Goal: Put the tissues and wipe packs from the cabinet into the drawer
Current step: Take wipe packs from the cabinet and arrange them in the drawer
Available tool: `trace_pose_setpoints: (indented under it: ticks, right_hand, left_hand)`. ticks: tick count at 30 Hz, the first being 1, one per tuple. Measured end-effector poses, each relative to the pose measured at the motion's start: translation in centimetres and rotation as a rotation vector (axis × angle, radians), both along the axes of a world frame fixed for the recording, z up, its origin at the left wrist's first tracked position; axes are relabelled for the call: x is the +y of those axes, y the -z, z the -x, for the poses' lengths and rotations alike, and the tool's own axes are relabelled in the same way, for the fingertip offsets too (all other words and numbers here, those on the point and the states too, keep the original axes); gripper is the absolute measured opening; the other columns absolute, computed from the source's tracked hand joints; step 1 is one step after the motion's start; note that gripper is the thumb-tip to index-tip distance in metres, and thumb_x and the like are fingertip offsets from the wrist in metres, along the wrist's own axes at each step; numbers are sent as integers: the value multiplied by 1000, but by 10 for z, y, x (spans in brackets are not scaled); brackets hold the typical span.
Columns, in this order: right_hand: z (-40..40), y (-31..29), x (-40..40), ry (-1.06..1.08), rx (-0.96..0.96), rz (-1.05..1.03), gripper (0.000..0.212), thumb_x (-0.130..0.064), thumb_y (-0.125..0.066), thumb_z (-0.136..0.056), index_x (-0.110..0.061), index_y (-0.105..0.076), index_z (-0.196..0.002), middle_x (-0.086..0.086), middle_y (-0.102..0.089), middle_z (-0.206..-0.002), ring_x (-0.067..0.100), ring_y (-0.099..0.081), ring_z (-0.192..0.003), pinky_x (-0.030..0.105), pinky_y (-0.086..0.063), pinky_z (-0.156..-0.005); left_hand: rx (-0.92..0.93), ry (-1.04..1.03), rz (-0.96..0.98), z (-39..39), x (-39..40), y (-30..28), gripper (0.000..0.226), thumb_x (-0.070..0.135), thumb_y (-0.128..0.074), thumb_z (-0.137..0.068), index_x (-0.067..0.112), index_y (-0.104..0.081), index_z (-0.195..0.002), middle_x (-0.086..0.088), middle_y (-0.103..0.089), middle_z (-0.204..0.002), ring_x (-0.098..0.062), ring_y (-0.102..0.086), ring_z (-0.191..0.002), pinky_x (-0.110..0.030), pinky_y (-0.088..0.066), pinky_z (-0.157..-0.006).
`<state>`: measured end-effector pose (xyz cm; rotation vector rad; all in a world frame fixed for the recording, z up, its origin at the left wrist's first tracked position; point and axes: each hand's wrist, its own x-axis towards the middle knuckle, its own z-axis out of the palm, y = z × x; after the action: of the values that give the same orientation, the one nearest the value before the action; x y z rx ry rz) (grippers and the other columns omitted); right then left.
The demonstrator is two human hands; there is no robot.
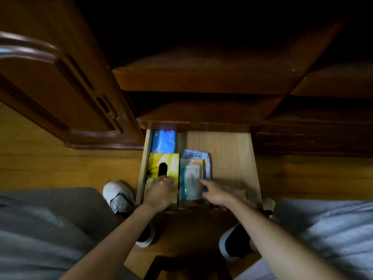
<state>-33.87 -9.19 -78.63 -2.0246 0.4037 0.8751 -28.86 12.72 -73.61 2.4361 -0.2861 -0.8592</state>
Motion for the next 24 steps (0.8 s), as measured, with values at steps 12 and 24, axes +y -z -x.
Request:
trace_pose_setpoints:
  ticks: [12, 24]
  right_hand:
    - [-31, -174, -29, 214, -442, 0, 32, -7, -60, -100, -17, -65, -130, -10, -69, -112, -9, -64, -91, 7, -49, -78]
    - [-132, -465, -167, 352, -1165, 529, 17, -30, -62, -91, -44, -67, -97, -22, -71, -96, -3, -64, -91, 25, -52, -78]
  left_hand:
    - [-391, 52, 203, -50, -54, -152, 17, 38, -64, -89, 36, -68, -105, 17, -72, -94, -1, -69, -91, -16, -51, -72]
    - [-1067, 104, 433, -199, -202, -431, 23, 38, -56, -85, 38, -64, -106, 15, -63, -94, -9, -62, -91, -28, -44, -69]
